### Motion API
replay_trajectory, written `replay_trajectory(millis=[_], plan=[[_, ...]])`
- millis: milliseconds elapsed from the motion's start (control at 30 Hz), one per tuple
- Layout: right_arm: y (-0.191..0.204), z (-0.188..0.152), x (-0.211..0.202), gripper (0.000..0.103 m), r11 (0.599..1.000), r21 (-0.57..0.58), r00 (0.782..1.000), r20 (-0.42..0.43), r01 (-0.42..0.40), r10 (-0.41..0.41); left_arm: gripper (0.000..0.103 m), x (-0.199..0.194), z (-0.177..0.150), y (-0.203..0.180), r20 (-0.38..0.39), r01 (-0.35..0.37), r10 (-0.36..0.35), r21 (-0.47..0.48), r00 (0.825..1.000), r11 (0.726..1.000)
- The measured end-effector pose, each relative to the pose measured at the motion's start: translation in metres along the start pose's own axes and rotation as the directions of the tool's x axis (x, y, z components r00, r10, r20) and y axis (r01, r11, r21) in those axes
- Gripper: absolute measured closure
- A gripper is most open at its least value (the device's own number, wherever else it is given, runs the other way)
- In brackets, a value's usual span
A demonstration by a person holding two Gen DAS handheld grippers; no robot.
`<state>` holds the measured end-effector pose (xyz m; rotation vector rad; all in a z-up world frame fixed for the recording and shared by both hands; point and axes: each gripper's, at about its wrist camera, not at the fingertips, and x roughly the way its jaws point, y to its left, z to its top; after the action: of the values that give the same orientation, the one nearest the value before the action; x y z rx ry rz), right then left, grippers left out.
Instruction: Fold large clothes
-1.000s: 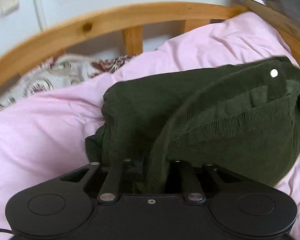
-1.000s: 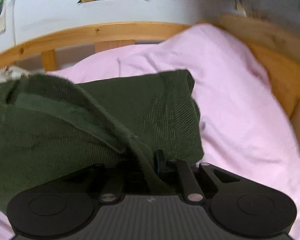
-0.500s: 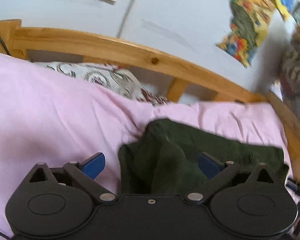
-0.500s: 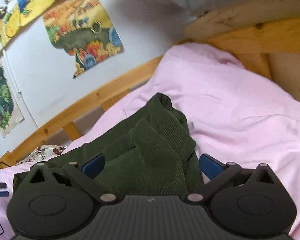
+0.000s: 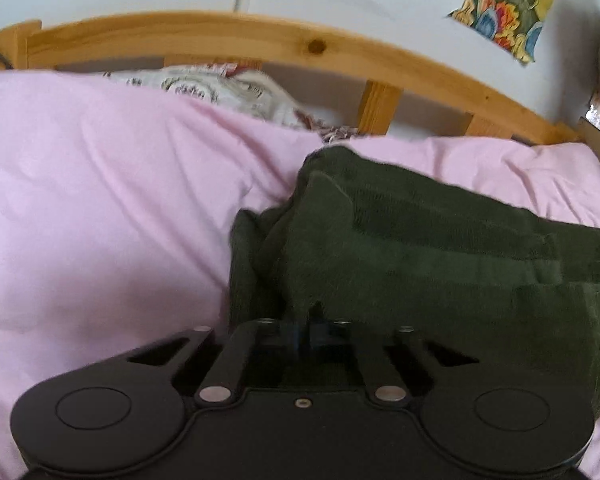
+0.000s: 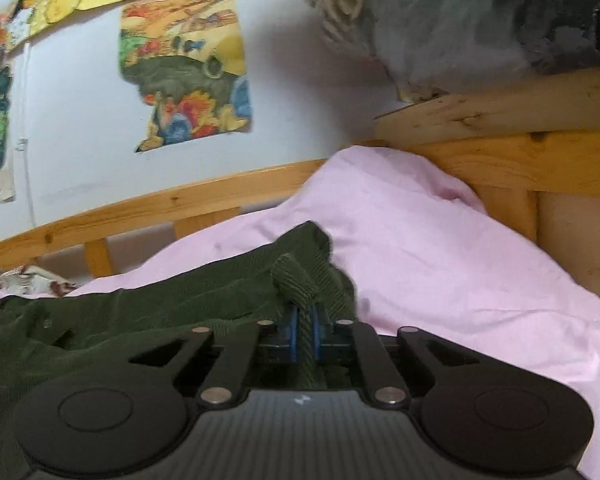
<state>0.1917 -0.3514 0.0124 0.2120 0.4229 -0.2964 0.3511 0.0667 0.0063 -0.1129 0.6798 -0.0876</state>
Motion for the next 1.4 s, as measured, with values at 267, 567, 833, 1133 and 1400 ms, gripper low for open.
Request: replay_trajectory(millis=[267, 567, 833, 1133, 1400], plan=[[-0.003, -0.036, 0.044, 0.095, 0.998, -0.050, 0.994, -0.097, 0.038, -0.042, 0.101, 0.047, 0.005, -0.001, -0.090, -0.122, 0.118, -0.034, 0.989, 0.992], [0.001, -0.020, 0.013, 0.040, 0.996, -0.027, 0.995, -0.048, 0.083, -0.084, 0.071, 0.033, 0.001, 0.014, -0.030, -0.090, 0.088, -0.051, 0.996, 0.995], [0.108, -0.006, -0.013, 0.021, 0.964, -0.245, 0.993, 0.029, -0.104, 0.114, 0.020, -0.039, -0.028, -0.052, 0.294, -0.062, 0.039, 0.070, 0.955, 0.996], [0.162, -0.052, 0.070, 0.019, 0.893, -0.434, 0.992, -0.078, -0.121, 0.097, 0.016, 0.042, -0.033, -0.130, 0.192, 0.049, -0.085, 0.185, 0.978, 0.982], [0.178, -0.072, 0.083, 0.017, 0.867, -0.498, 1.000, 0.011, -0.012, 0.021, 0.008, 0.099, -0.043, -0.113, 0.239, -0.021, -0.041, 0.253, 0.970, 0.967]])
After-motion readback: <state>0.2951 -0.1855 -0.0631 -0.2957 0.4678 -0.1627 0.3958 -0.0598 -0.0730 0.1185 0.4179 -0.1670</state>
